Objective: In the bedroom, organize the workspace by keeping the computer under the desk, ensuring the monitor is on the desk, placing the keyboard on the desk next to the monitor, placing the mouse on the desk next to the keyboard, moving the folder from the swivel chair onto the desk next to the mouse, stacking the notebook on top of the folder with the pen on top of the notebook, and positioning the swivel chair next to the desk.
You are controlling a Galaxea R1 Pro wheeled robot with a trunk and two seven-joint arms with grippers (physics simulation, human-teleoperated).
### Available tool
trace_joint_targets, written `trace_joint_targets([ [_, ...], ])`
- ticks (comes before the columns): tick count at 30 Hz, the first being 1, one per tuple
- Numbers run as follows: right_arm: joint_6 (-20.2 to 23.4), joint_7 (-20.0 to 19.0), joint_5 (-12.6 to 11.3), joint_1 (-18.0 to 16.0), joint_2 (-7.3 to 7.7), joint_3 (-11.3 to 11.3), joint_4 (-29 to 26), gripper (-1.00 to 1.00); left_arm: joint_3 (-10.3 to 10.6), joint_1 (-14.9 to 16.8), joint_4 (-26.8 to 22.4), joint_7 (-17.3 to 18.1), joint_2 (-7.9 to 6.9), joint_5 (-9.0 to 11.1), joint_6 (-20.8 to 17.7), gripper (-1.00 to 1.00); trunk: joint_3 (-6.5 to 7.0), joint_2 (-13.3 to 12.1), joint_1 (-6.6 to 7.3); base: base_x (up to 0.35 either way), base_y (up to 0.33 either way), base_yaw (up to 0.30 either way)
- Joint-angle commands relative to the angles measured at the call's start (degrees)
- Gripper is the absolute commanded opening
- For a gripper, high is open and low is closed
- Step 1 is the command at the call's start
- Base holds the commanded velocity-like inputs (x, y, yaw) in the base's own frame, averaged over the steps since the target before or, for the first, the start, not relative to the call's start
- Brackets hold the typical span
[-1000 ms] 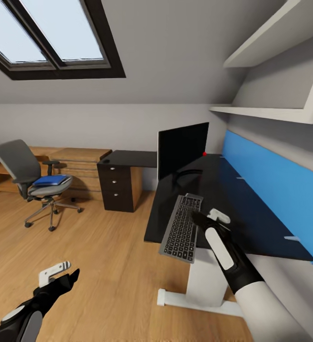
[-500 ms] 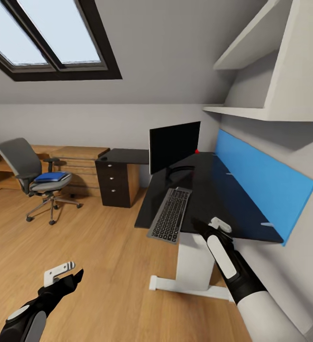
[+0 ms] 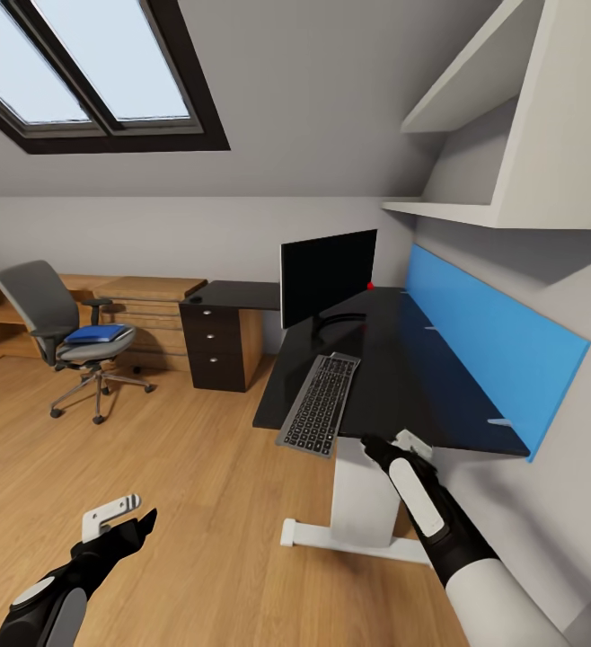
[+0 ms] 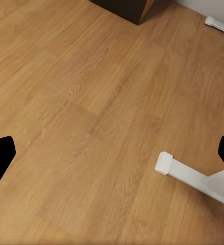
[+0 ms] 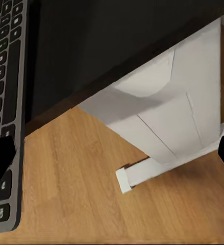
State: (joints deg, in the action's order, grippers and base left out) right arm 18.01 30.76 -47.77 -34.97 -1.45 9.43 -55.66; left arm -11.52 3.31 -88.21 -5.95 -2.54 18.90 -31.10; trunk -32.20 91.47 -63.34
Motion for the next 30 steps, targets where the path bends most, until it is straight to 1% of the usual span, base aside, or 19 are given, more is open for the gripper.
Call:
trace_joint_targets([
  [1, 0.0, 0.4, -2.1, 0.0, 0.07, 0.1, 0.1, 1.0, 0.0, 0.0, -0.1, -0.5, -0.02, 0.6, -0.3, 1.0, -0.06, 0.0, 0.0, -0.002, -0.001, 0.0],
  [3, 0.0, 0.3, -3.6, 0.0, 0.14, 0.1, 0.3, 1.0, 0.0, 0.0, -0.1, -0.5, -0.01, 0.6, -0.3, 1.0, -0.06, 0.0, 0.0, -0.002, -0.001, 0.0],
  [4, -0.1, 0.3, -5.7, 0.0, 0.29, 0.1, 0.4, 1.0, 0.0, 0.0, -0.1, -0.5, -0.01, 0.6, -0.3, 1.0, -0.06, 0.0, 0.0, 0.0, 0.0, 0.0],
  [8, -0.2, 0.3, -6.7, 0.0, 0.28, 0.1, 0.5, 1.0, 0.0, 0.0, -0.2, -0.5, -0.01, 0.6, -0.3, 1.0, -0.06, 0.0, 0.0, 0.0, 0.0, 0.0],
  [13, -0.2, 0.3, -7.3, 0.0, 0.16, 0.1, 0.7, 1.0, 0.0, 0.0, -0.4, -0.4, -0.04, 0.6, -0.3, 1.0, -0.06, 0.0, 0.0, 0.0, 0.0, 0.0],
  [30, -0.3, 0.4, -7.4, 0.0, 0.08, 0.0, 1.2, 1.0, -0.1, 0.0, -0.5, -0.5, -0.1, 0.6, -0.3, 1.0, -0.06, 0.0, 0.0, 0.0, 0.0, 0.0],
])
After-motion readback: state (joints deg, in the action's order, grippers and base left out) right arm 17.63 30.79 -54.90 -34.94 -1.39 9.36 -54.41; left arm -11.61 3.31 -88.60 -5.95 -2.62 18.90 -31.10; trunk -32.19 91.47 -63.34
